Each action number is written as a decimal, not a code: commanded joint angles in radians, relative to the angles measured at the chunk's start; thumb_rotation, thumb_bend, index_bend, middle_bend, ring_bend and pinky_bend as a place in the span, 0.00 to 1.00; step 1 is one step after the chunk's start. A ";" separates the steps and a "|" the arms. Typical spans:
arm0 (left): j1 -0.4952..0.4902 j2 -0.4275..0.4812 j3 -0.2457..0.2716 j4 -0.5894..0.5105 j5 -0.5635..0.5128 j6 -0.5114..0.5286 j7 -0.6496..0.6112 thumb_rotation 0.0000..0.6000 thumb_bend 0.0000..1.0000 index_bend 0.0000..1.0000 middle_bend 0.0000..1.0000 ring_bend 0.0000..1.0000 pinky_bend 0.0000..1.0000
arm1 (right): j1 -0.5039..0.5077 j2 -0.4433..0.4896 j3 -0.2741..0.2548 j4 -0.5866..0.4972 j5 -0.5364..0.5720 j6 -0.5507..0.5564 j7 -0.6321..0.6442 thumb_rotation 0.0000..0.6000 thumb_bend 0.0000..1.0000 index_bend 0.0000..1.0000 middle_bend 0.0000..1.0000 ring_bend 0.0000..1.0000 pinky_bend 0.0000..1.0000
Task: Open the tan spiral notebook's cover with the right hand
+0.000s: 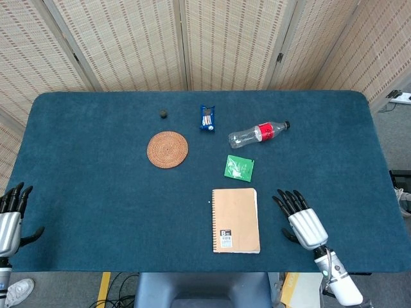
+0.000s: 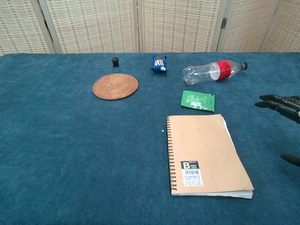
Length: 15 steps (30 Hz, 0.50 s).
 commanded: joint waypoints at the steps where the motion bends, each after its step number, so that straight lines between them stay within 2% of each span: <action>1: 0.002 0.000 -0.006 -0.003 -0.007 0.004 0.001 1.00 0.22 0.07 0.00 0.00 0.14 | 0.021 -0.027 0.005 0.028 0.007 -0.020 0.019 1.00 0.32 0.00 0.03 0.00 0.00; 5: 0.003 0.004 -0.007 -0.008 -0.012 0.003 -0.006 1.00 0.22 0.07 0.00 0.00 0.14 | 0.039 -0.057 0.003 0.064 0.010 -0.039 0.038 1.00 0.37 0.00 0.03 0.00 0.00; 8: 0.009 0.012 -0.007 -0.021 -0.012 0.011 -0.013 1.00 0.22 0.07 0.00 0.00 0.14 | 0.047 -0.078 -0.002 0.091 0.010 -0.047 0.057 1.00 0.32 0.00 0.03 0.00 0.00; 15: 0.019 0.028 -0.007 -0.030 -0.005 0.021 -0.047 1.00 0.22 0.07 0.00 0.00 0.14 | 0.061 -0.133 0.005 0.156 -0.001 -0.013 0.109 1.00 0.32 0.00 0.03 0.00 0.00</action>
